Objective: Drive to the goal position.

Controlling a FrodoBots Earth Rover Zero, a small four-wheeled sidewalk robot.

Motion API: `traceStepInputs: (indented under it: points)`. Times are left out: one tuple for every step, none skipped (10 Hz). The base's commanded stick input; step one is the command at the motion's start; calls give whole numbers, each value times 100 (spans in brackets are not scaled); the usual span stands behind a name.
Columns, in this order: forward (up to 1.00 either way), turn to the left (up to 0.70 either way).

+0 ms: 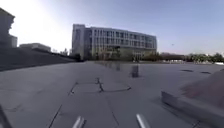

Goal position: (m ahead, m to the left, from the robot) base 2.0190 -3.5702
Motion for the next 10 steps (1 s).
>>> traceStepInputs:
  points:
    - [60,-1]
    - [60,-2]
    - [60,-7]
    - [60,-13]
    - [60,-15]
    - [60,-15]
    - [60,-15]
    - [60,-15]
    - [60,-15]
    - [60,-15]
